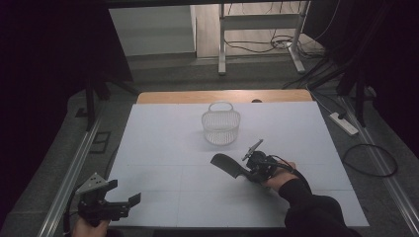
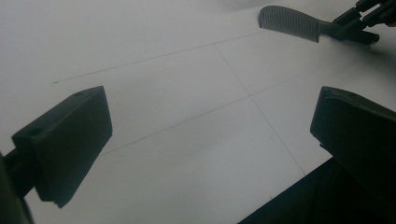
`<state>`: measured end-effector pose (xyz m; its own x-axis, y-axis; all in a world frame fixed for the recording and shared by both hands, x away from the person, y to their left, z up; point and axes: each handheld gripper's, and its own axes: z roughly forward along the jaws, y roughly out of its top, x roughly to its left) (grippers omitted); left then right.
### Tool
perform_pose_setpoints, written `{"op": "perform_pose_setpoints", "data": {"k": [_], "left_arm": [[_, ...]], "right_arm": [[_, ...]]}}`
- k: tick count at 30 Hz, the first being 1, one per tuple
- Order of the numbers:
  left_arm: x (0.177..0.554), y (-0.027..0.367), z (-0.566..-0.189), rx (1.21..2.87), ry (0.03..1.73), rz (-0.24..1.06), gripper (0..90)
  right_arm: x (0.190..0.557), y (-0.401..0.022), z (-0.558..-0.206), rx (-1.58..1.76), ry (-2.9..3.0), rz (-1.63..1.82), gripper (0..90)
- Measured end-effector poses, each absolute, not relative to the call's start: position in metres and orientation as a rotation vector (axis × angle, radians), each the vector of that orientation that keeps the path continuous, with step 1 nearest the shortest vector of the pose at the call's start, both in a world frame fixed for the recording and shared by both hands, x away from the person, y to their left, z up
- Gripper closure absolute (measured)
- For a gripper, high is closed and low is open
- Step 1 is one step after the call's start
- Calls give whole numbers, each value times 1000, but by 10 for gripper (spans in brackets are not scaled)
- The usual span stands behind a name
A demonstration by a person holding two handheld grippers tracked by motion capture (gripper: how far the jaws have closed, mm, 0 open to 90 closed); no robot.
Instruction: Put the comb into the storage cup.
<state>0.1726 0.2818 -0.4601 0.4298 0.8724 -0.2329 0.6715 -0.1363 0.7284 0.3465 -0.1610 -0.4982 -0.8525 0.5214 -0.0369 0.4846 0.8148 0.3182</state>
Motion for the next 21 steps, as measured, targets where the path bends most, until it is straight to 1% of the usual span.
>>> {"op": "perform_pose_setpoints", "data": {"k": [21], "left_arm": [[172,282,-459,1876,1295,314,0]], "right_arm": [[341,-171,-492,864,2871,588,723]]}}
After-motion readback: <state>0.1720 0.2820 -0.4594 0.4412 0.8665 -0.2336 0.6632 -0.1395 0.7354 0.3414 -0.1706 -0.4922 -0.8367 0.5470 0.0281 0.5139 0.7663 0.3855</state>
